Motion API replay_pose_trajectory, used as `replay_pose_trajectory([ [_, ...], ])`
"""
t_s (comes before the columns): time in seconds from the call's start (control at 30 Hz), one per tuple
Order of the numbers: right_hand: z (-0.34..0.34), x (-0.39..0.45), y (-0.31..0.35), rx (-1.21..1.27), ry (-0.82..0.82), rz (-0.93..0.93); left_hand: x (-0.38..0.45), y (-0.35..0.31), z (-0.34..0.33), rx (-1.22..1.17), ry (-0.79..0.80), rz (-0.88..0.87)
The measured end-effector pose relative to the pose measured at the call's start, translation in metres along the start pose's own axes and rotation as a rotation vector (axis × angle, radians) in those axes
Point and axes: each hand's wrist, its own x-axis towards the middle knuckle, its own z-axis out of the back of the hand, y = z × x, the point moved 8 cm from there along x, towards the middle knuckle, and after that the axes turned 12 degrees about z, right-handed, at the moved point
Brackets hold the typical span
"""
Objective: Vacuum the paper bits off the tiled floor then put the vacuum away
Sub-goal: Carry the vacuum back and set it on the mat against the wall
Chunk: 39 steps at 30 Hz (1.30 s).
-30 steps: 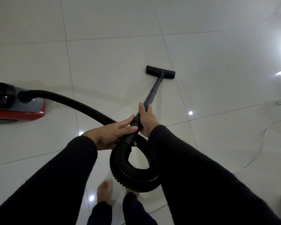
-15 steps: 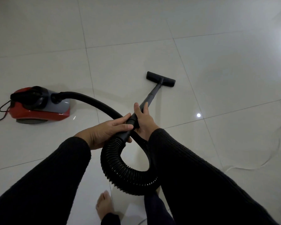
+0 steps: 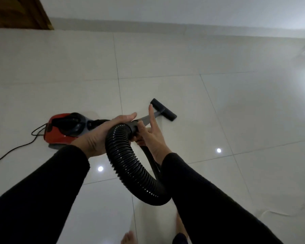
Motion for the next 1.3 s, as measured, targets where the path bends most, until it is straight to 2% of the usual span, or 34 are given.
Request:
replay_pose_trajectory([
  [0.1, -0.014, 0.01, 0.039, -0.142, -0.122, 0.14, -0.007, -0.014, 0.009, -0.036, 0.06, -0.03],
  [0.17, -0.026, 0.017, 0.066, -0.165, -0.134, 0.241, -0.013, -0.021, 0.014, -0.022, 0.089, -0.082],
  [0.27, -0.054, 0.021, 0.106, -0.166, -0.04, 0.427, -0.017, -0.033, 0.023, 0.039, 0.106, -0.152],
  [0.4, -0.075, 0.019, 0.129, -0.212, 0.124, 0.539, -0.016, -0.051, 0.045, -0.011, -0.029, -0.184],
  [0.5, -0.076, 0.023, 0.135, -0.204, 0.207, 0.553, -0.013, -0.063, 0.059, -0.151, -0.051, -0.183],
  [0.73, -0.074, 0.054, 0.142, -0.158, 0.341, 0.513, -0.006, -0.099, 0.092, -0.305, -0.127, -0.216],
  [0.87, -0.068, 0.084, 0.153, -0.069, 0.305, 0.486, -0.008, -0.125, 0.099, -0.357, -0.094, -0.32],
  [1.07, -0.07, 0.124, 0.169, -0.022, 0.28, 0.454, -0.022, -0.162, 0.117, -0.338, -0.149, -0.512],
  [1.3, -0.096, 0.147, 0.176, -0.221, 0.283, 0.414, -0.04, -0.193, 0.16, -0.268, -0.303, -0.718],
])
